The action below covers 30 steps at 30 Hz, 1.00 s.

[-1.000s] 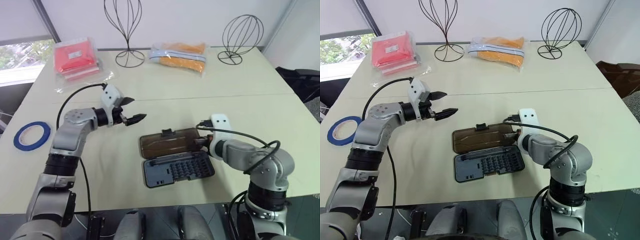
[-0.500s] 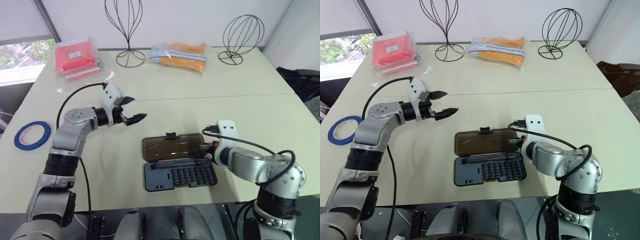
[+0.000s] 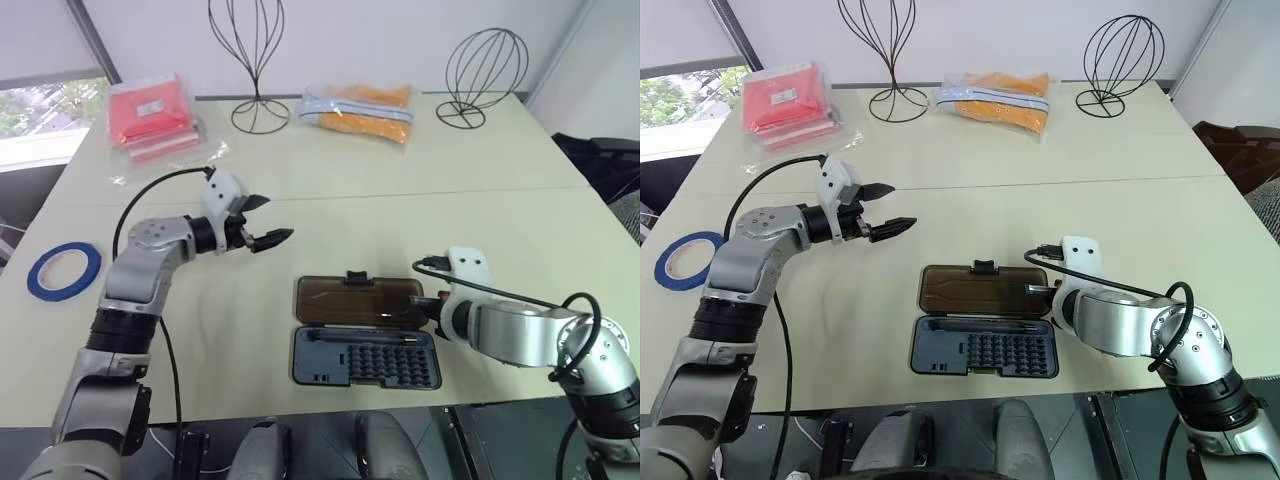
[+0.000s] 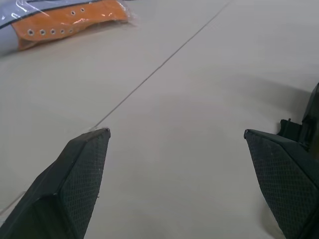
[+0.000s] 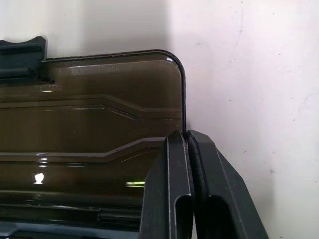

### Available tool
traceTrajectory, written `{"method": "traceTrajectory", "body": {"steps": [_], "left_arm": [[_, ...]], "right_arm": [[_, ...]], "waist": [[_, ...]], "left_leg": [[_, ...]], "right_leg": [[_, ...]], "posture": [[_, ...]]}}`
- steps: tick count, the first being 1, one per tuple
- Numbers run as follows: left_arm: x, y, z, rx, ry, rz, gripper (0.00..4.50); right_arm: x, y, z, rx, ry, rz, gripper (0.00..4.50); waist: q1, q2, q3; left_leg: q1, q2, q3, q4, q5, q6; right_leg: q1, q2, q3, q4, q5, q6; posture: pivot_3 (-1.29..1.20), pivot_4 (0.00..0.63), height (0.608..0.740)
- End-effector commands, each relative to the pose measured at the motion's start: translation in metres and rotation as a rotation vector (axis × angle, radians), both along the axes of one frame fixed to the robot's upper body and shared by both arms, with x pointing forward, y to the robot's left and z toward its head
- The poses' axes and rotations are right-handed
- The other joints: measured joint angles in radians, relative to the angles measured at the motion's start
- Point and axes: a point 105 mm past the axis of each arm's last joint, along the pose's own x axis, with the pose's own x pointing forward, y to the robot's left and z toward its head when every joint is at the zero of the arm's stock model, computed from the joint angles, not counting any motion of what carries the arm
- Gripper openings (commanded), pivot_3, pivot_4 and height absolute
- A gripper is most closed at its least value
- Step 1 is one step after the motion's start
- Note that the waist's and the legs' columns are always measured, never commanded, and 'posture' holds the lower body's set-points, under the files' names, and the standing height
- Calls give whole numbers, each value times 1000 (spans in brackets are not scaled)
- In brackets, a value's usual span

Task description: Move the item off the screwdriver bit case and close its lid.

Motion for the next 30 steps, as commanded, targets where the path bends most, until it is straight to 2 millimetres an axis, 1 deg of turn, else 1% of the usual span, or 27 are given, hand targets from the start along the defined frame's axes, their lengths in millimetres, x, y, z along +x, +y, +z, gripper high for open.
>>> {"method": "traceTrajectory", "body": {"steps": [1, 2, 3, 4, 5, 6, 8, 9, 10, 11, 12, 16, 20, 23, 24, 25, 27, 28, 29, 30], "left_arm": [[-3, -1, 11, 4, -42, -8, 4500], [-3, -1, 10, 5, -42, -8, 4500], [-4, -2, 10, 5, -40, -9, 4500], [-5, -2, 9, 4, -36, -14, 4500], [-6, -3, 8, 4, -32, -20, 4500], [-8, -4, 7, 8, -26, -29, 4500], [-10, -6, 5, 10, -15, -47, 4500], [-13, -6, 5, 8, -5, -61, 4500], [-15, -6, 4, 6, 3, -73, 4500], [-18, -7, 5, 1, 14, -92, 4500], [-21, -7, 5, -3, 25, -108, 4500], [-36, -9, 6, -8, 67, -192, 4500], [-59, -13, 5, 14, 118, -324, 4500], [-87, -17, -2, 67, 173, -495, 3613], [-95, -17, -7, 99, 189, -550, 3144], [-103, -18, -12, 128, 202, -602, 2549], [-115, -20, -20, 165, 220, -689, 1574], [-119, -21, -22, 174, 222, -723, 1069], [-121, -22, -23, 178, 220, -747, 470], [-123, -24, -24, 171, 223, -767, 35]], "right_arm": [[0, 8, 9, 29, -30, 34, 46], [1, 8, 9, 29, -28, 34, 46], [1, 8, 9, 30, -27, 33, 598], [2, 8, 9, 29, -28, 33, 897], [3, 8, 9, 29, -28, 33, 1420], [4, 7, 10, 28, -29, 33, 1805], [6, 7, 12, 26, -36, 36, 2789], [8, 5, 15, 17, -45, 38, 3315], [9, 3, 18, 8, -54, 41, 3749], [11, 0, 24, -16, -82, 59, 4244], [14, -1, 30, -30, -107, 76, 4456], [21, -2, 56, -64, -209, 162, 4456], [29, -1, 83, -110, -341, 266, 4456], [34, 4, 96, -114, -446, 327, 4500], [34, 6, 99, -161, -481, 376, 4500], [33, 10, 98, -159, -492, 422, 4500], [34, 10, 97, -173, -513, 449, 4500], [35, 9, 97, -173, -523, 454, 4500], [36, 9, 97, -175, -534, 464, 4500], [36, 11, 97, -177, -542, 488, 4500]], "waist": [[1, 0, 0], [2, 0, 0], [3, 0, 0], [3, 0, 0], [3, 0, 0], [4, 0, 0], [4, 0, 0], [6, 0, 0], [7, 0, 0], [7, 0, 0], [8, 0, 0], [15, 0, 0], [23, 0, 0], [25, 0, 0], [25, 0, 0], [26, 1, 0], [27, 1, 0], [28, 1, 0], [28, 1, 0], [28, 1, 0]], "left_leg": [[0, 0, 0, 0, 0, 0], [0, 0, 0, 0, 0, 0], [0, 0, 0, 0, 0, 0], [0, 0, 0, 0, 0, 0], [0, 0, 0, 0, 0, 0], [0, 0, 0, 0, 0, 0], [0, 0, 0, 0, 0, 0], [0, 0, 0, 0, 0, 0], [-1, 0, 0, 0, 0, 0], [-1, 0, 0, 0, 0, 0], [-1, 0, 0, 0, 0, 0], [-1, 1, 0, 1, 0, 0], [-1, 1, 0, 0, 0, 0], [-2, 1, 0, 1, 0, 0], [-2, 1, 1, 1, 0, 0], [-2, 1, 1, 1, 0, 0], [-2, 0, 1, 1, 0, 1], [-2, 0, 1, 1, 0, 1], [-2, 0, 1, 1, 0, 1], [-3, 0, 1, 1, 0, 1]], "right_leg": [[0, 0, 0, 0, 0, 0], [0, 0, 0, 0, 0, 0], [0, 0, 0, 0, 0, 0], [0, 0, 0, 0, 0, 0], [0, 0, 0, 0, 0, 0], [0, 0, 0, -1, 0, 0], [0, 0, 0, 0, 0, 0], [0, 0, 0, -1, 0, 0], [0, 0, 0, -1, 0, 0], [0, 0, 0, -1, 0, 0], [0, 0, 0, -1, 0, 0], [0, 0, 0, -1, 0, 0], [-1, 0, 0, -1, 0, 0], [-1, 0, 0, -2, 0, 0], [-1, 0, 0, -2, 0, 0], [-1, 0, 0, -2, 0, 0], [-1, 0, 0, -2, 0, 0], [-1, 0, 0, -2, 0, 0], [-1, 0, 0, -2, 0, 0], [-1, 0, 0, -2, 0, 0]], "posture": [[0, 150, 740], [0, 150, 740], [0, 150, 740], [0, 150, 740], [0, 150, 740], [0, 150, 740], [0, 150, 740], [0, 150, 740], [0, 150, 740], [0, 150, 740], [0, 150, 740], [0, 150, 740], [0, 150, 740], [0, 150, 740], [0, 150, 740], [0, 150, 740], [0, 150, 740], [0, 150, 740], [0, 150, 740], [0, 150, 740]]}}
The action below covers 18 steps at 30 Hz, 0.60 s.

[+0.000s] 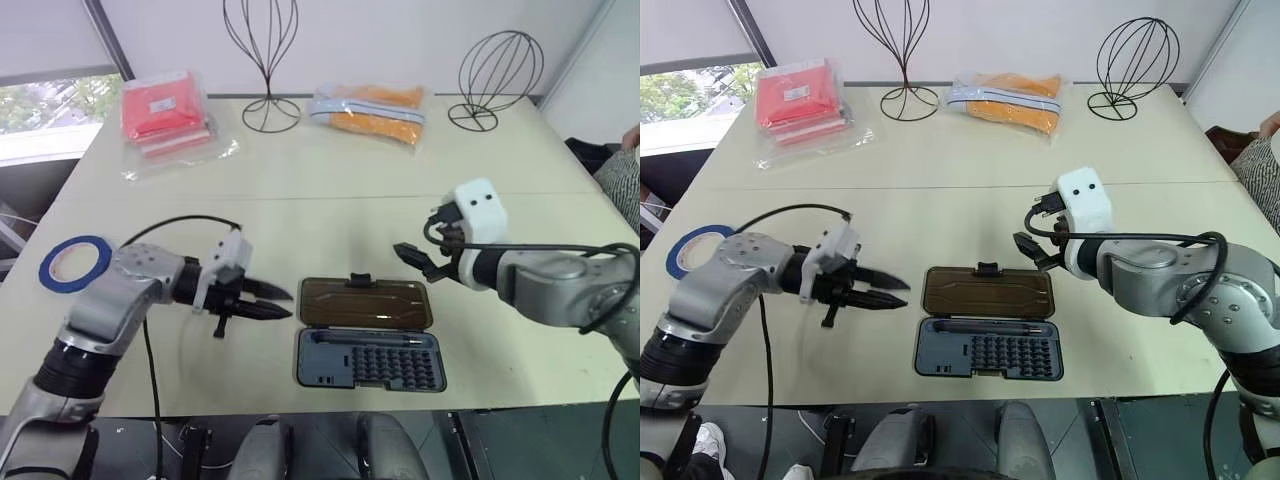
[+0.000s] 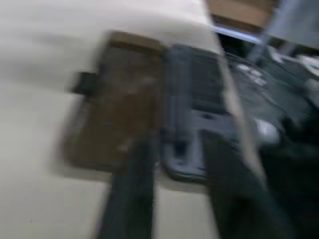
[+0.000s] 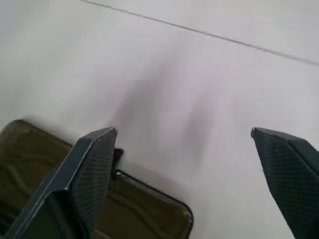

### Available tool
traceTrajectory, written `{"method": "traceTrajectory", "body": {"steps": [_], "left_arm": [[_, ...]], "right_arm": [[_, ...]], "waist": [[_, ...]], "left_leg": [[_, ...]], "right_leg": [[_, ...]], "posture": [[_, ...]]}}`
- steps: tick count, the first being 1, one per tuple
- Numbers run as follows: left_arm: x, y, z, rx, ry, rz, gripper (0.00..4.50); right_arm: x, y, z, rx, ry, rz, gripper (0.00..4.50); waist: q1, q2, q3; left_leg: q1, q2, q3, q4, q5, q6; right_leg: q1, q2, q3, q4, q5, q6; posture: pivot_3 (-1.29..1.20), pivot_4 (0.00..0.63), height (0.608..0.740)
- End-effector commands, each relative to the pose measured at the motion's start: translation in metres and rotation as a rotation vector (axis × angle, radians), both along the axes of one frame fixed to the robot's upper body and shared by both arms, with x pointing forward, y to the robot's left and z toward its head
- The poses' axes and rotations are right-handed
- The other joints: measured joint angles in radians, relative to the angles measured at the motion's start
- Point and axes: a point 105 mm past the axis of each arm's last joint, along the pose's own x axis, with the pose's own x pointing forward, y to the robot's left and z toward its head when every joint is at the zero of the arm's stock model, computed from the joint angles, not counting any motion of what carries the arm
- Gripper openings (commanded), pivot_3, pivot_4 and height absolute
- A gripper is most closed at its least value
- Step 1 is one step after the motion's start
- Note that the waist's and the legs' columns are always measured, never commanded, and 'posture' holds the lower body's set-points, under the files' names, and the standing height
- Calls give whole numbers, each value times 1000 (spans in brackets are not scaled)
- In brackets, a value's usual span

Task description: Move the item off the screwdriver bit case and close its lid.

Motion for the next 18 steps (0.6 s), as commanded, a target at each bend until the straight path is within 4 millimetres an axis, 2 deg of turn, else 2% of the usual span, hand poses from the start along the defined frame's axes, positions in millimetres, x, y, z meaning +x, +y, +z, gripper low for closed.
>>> {"method": "traceTrajectory", "body": {"steps": [1, 8, 14, 18], "left_arm": [[-11, -9, 2, -14, -27, -104, 35], [-20, -28, -19, -11, -29, -203, 35], [-21, -38, -46, 28, -51, -211, 35], [-17, -41, -61, 44, -69, -195, 35]], "right_arm": [[0, 5, 13, -4, -82, 74, 4500], [-4, 12, 2, 12, -39, 182, 4500], [-5, 5, -15, -87, 7, 210, 4500], [-3, 0, -13, -171, -5, 247, 4500]], "waist": [[-1, 0, 0], [-2, 0, 0], [-1, 0, 0], [-1, 0, 0]], "left_leg": [[0, 0, 0, 0, 0, 0], [0, 0, 0, 0, 0, 0], [0, 0, 0, 0, 0, 0], [0, -1, 0, 0, 0, 0]], "right_leg": [[0, 0, 0, 0, 0, 0], [0, 0, 0, 0, 0, 0], [0, 0, 0, 0, 0, 0], [0, 0, 0, 0, 0, 0]], "posture": [[0, 150, 740], [0, 150, 740], [0, 150, 740], [0, 150, 740]]}}
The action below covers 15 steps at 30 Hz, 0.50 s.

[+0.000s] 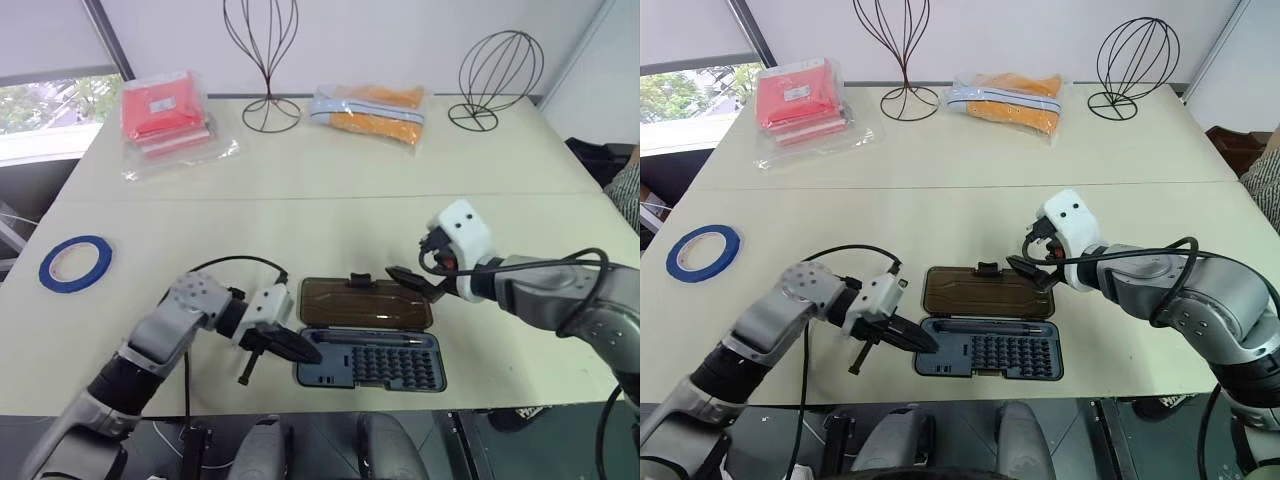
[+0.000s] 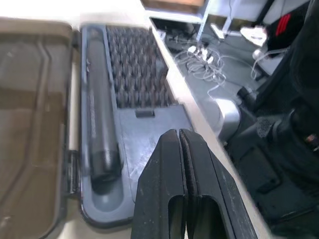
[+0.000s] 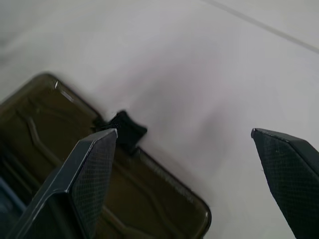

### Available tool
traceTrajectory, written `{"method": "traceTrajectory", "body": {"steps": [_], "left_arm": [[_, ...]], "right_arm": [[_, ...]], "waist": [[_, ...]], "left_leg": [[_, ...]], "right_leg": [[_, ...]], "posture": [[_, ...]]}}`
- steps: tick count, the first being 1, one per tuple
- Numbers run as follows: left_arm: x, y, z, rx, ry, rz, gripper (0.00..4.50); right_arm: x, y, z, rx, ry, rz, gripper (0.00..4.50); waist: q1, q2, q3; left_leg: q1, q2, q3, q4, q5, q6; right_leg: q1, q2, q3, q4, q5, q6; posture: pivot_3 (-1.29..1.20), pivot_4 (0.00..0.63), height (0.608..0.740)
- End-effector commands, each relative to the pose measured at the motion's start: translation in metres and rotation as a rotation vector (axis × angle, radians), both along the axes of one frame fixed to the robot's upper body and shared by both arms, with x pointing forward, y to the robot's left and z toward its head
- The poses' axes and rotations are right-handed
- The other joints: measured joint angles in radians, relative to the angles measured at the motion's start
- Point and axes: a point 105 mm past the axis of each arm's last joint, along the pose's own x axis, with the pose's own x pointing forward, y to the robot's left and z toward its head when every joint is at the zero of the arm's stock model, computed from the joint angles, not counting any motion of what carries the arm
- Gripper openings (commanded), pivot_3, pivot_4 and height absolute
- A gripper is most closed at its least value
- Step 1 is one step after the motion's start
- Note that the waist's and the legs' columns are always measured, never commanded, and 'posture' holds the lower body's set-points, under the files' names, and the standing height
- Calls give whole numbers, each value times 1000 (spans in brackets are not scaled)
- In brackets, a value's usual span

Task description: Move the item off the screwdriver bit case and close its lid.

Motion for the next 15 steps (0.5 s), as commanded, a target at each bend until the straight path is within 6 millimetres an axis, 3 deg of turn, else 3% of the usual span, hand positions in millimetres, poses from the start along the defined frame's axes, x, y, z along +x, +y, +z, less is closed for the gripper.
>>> {"method": "traceTrajectory", "body": {"steps": [1, 8, 15], "left_arm": [[2, -1, -7, 8, -39, 1, 35], [7, -1, -30, 44, -57, 38, 35], [5, 2, -37, 50, -58, 56, 35]], "right_arm": [[3, -2, 13, -69, -61, 47, 4500], [10, 1, 3, -198, -56, 212, 4500], [24, 6, -15, -222, -39, 284, 4500]], "waist": [[-1, 0, 0], [0, 1, -1], [0, 2, -1]], "left_leg": [[0, 0, 0, 0, 0, 0], [1, 0, 0, 0, 0, 0], [2, 0, 0, 0, 0, 0]], "right_leg": [[0, 0, 0, 0, 0, 0], [0, 0, 0, 0, 0, 0], [1, 0, 0, 1, 0, 0]], "posture": [[0, 150, 740], [0, 150, 740], [0, 150, 740]]}}
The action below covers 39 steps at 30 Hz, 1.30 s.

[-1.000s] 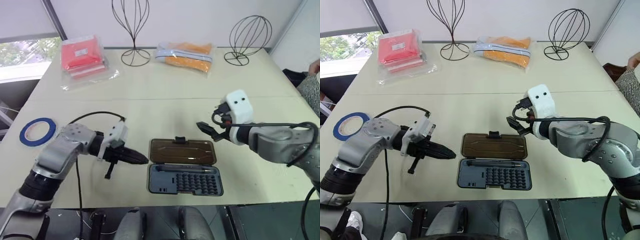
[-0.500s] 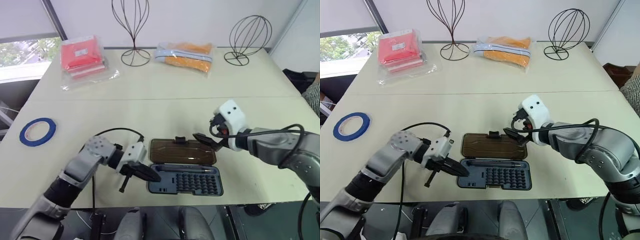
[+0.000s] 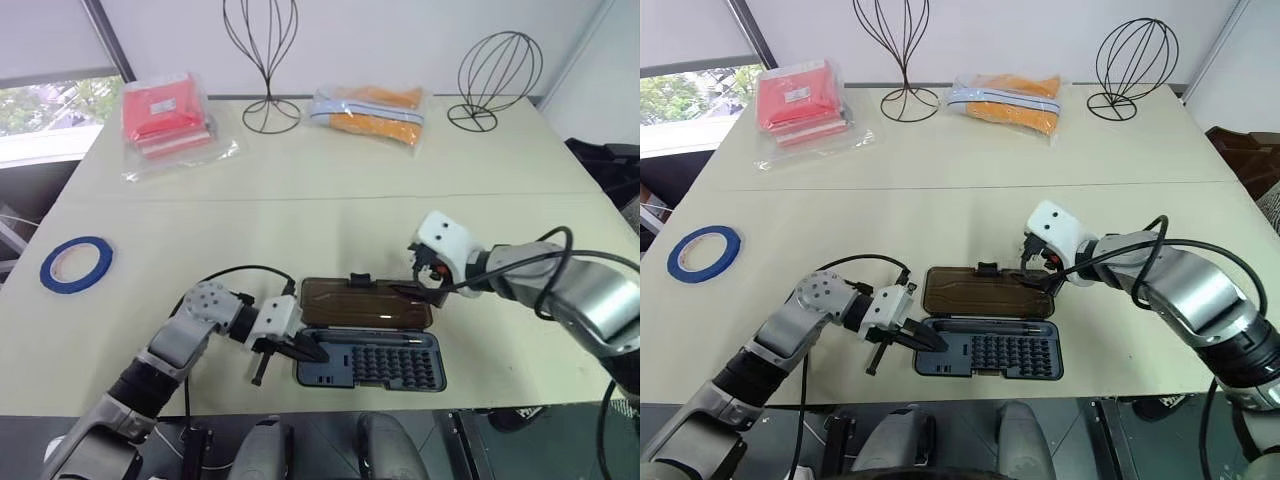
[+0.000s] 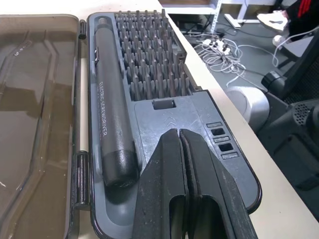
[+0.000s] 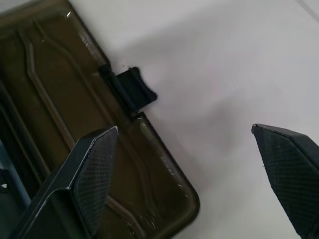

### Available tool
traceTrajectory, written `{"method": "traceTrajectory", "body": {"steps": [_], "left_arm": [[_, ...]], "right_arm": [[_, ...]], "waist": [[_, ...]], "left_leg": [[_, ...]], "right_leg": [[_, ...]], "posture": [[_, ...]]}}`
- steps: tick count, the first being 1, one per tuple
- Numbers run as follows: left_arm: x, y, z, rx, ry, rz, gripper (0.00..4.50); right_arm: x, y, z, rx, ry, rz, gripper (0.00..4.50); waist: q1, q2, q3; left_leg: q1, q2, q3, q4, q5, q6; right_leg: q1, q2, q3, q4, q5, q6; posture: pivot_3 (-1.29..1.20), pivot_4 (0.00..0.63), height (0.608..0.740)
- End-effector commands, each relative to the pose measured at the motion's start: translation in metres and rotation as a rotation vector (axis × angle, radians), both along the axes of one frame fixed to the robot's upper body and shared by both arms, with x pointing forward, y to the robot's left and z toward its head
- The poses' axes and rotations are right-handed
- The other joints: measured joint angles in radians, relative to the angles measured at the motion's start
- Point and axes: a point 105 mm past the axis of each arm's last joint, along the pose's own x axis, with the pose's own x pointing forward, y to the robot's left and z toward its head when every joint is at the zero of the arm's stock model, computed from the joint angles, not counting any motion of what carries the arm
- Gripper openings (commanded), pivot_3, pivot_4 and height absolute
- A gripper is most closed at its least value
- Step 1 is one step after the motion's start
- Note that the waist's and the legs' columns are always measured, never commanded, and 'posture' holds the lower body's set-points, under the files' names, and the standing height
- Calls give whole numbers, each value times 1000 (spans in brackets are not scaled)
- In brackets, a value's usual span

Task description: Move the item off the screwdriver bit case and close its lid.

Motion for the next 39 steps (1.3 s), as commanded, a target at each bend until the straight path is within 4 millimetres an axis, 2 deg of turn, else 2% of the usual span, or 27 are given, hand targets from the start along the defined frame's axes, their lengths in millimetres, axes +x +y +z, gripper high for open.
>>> {"method": "traceTrajectory", "body": {"steps": [1, 10, 16, 19, 21, 25, 26, 27, 32, 39], "left_arm": [[-2, 8, -21, 79, 35, 44, 35], [-4, 10, -23, 80, 25, 57, 35], [-4, 12, -24, 85, 16, 61, 35], [-2, 14, -25, 89, 10, 66, 0], [-1, 14, -25, 91, 6, 70, 0], [1, 16, -26, 93, 0, 79, 0], [2, 17, -26, 93, -2, 80, 0], [2, 17, -26, 93, -2, 81, 0], [1, 19, -28, 96, 1, 88, 0], [2, 21, -30, 92, 1, 109, 0]], "right_arm": [[10, 2, 2, -16, -42, 33, 4500], [27, -9, -20, -53, -17, 24, 4500], [30, -10, -27, -61, -6, 34, 4500], [28, -8, -31, -67, 11, 56, 3585], [26, -6, -34, -74, 27, 76, 2717], [21, -2, -41, -86, 59, 114, 608], [19, -1, -43, -89, 67, 125, 208], [18, 0, -45, -94, 74, 136, 46], [10, 7, -53, -111, 101, 186, 46], [9, 9, -54, -126, 106, 215, 46]], "waist": [[1, 0, 0], [0, 1, -1], [-2, 1, -1], [-2, 1, -1], [-2, 1, -1], [-3, 1, -1], [-4, 1, -1], [-5, 0, -2], [-5, -1, -3], [-5, -1, -4]], "left_leg": [[0, 0, 0, 0, 0, 0], [1, 0, 0, 0, 0, 0], [3, 0, 0, 0, 0, 0], [10, 0, 0, -1, 0, 0], [13, 0, 0, -2, 0, 0], [15, 0, 0, -1, 0, 0], [16, 0, 0, -1, 0, 0], [17, 0, 0, -1, 0, 0], [30, 1, -1, -3, -1, 1], [30, 1, -1, -3, -1, 2]], "right_leg": [[0, 0, 0, 0, 0, 0], [1, 0, 0, 0, 0, 0], [2, 0, 0, 1, 0, 0], [9, 0, 0, 0, 0, 0], [12, 0, 0, 0, 0, 0], [15, 0, 0, 0, 0, 0], [16, 0, 0, 0, 0, 0], [17, 0, 0, 0, 0, 0], [28, 1, 0, -1, -1, 0], [28, 1, 0, -1, 0, 0]], "posture": [[0, 150, 740], [0, 150, 740], [0, 150, 740], [0, 150, 740], [0, 150, 740], [0, 150, 740], [0, 150, 740], [0, 150, 740], [0, 150, 740], [0, 150, 740]]}}
